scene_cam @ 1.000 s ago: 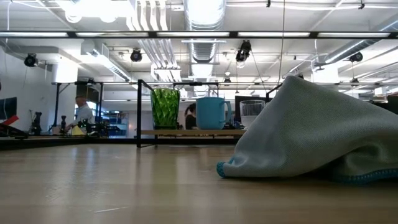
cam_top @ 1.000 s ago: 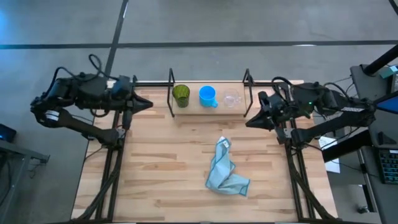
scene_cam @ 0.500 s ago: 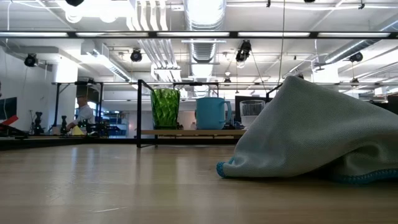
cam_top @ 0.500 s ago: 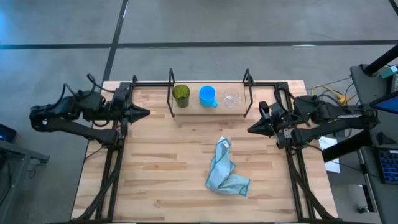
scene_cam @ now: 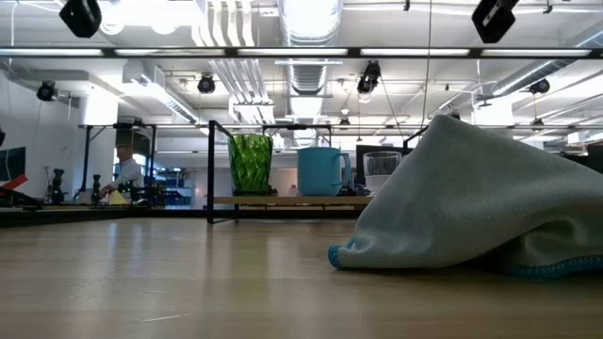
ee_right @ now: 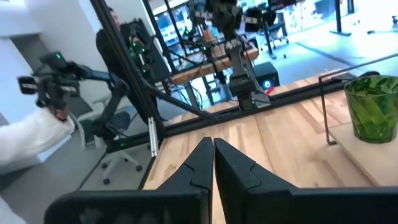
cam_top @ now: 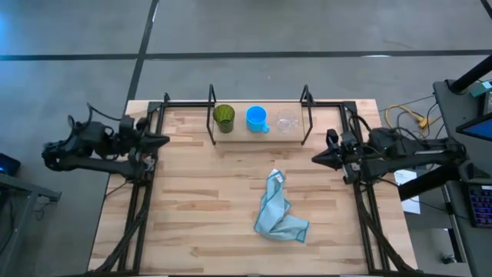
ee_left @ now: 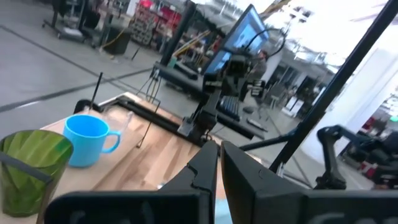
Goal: Stack small to large cups/mugs on shelf
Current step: Return to Home Position
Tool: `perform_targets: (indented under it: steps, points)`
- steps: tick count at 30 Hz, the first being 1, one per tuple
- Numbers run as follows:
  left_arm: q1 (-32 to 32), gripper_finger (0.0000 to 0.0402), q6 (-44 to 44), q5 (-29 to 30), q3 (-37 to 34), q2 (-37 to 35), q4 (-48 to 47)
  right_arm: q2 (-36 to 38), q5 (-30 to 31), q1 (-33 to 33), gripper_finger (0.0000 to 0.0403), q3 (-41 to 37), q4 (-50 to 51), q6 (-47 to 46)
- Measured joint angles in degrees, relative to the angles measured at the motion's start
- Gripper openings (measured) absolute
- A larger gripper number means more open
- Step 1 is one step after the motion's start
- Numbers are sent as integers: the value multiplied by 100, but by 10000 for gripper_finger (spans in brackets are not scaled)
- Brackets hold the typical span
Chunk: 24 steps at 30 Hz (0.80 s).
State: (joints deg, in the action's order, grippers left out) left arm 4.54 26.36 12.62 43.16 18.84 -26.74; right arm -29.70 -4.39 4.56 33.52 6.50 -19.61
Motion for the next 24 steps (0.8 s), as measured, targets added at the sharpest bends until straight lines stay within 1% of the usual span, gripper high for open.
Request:
perform_targets:
  steps: [8, 13, 16, 21, 24]
  points:
    - [-2, 8, -5, 4, -875, -815, 214, 834, 1, 0, 9, -331, 0, 101]
    - [-2, 8, 2, 7, -1202, -1386, 201, 1375, -1, 0, 9, -514, 64, 115]
    - [-2, 8, -140, 15, -1283, -1732, 231, 1710, -1, 0, 9, -663, 74, 130]
    - [-2, 8, -411, -8, -1331, -1714, 267, 2164, -1, 0, 9, -825, 217, 164]
    - [-2, 8, -421, 90, -1448, -1684, 245, 2395, -1, 0, 9, -919, 222, 184]
